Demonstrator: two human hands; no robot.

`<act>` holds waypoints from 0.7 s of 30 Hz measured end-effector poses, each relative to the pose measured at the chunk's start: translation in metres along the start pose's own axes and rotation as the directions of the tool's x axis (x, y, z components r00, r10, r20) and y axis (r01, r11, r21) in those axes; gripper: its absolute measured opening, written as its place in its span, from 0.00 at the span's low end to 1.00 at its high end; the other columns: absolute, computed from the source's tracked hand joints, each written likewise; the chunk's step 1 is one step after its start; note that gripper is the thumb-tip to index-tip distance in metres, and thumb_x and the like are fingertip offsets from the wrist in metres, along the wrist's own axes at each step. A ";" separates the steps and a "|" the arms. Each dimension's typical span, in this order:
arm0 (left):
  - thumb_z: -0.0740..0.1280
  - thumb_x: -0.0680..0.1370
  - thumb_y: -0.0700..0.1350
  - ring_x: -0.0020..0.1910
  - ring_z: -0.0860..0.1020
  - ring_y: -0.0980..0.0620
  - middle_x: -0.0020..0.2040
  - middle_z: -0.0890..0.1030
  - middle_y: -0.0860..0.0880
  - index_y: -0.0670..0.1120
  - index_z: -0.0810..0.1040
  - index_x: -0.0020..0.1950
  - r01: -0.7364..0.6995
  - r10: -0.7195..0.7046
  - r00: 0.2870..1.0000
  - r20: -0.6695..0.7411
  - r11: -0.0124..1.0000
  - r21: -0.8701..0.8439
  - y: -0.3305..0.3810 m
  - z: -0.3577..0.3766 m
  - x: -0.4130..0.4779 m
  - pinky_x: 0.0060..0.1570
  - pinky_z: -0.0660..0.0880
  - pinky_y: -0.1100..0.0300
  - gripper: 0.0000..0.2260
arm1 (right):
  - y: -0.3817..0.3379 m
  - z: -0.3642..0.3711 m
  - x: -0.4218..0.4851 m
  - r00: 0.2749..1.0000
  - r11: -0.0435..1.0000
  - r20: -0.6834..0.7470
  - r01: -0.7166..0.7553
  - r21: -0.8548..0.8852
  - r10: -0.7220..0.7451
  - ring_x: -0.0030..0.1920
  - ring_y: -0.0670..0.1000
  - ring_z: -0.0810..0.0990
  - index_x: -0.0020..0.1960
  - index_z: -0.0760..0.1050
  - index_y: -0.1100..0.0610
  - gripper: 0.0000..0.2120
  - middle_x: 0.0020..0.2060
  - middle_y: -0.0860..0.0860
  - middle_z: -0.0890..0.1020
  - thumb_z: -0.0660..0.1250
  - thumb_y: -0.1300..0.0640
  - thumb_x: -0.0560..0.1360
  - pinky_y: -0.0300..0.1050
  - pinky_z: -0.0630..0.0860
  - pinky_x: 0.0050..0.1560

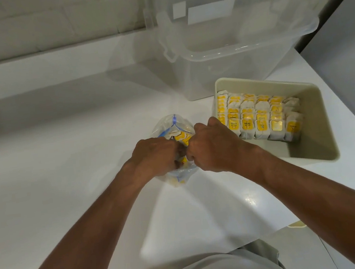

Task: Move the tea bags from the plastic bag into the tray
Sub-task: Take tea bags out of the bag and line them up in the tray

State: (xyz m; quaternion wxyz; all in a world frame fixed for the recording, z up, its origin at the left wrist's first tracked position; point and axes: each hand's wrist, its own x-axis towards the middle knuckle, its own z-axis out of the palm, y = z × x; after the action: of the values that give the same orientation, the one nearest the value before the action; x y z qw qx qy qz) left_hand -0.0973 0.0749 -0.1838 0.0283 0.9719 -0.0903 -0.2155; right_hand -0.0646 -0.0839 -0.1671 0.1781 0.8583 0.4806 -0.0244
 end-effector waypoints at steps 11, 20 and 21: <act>0.73 0.72 0.52 0.40 0.79 0.58 0.41 0.82 0.59 0.58 0.79 0.42 -0.027 -0.010 0.997 -0.075 0.876 -0.482 -0.027 -0.012 0.008 0.43 0.76 0.55 0.04 | 0.011 0.005 0.006 0.987 0.937 -0.072 -0.115 0.328 0.147 0.49 0.53 0.80 0.53 0.79 0.48 0.14 0.45 0.48 0.83 0.60 0.41 0.78 0.49 0.66 0.49; 0.72 0.72 0.48 0.35 0.81 0.55 0.40 0.83 0.56 0.57 0.80 0.45 0.055 -0.079 0.996 -0.036 0.899 -0.433 -0.027 -0.035 0.002 0.40 0.76 0.57 0.04 | 0.024 -0.002 0.007 0.963 0.910 -0.077 -0.217 0.353 0.260 0.49 0.53 0.80 0.53 0.79 0.47 0.12 0.45 0.48 0.83 0.58 0.44 0.80 0.51 0.65 0.53; 0.70 0.72 0.51 0.39 0.80 0.54 0.40 0.82 0.56 0.58 0.80 0.42 0.070 -0.083 0.996 -0.032 0.952 -0.298 -0.023 -0.034 0.001 0.38 0.73 0.58 0.02 | 0.024 -0.001 0.006 0.966 0.928 -0.073 -0.214 0.304 0.246 0.49 0.53 0.80 0.52 0.78 0.47 0.12 0.45 0.48 0.82 0.57 0.45 0.80 0.52 0.64 0.53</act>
State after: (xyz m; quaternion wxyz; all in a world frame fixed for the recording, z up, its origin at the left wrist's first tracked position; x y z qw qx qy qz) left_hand -0.0782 0.0978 -0.1562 0.1674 0.9640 -0.0187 -0.2060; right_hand -0.0411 -0.0899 -0.1610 0.0236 0.9257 0.3766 -0.0273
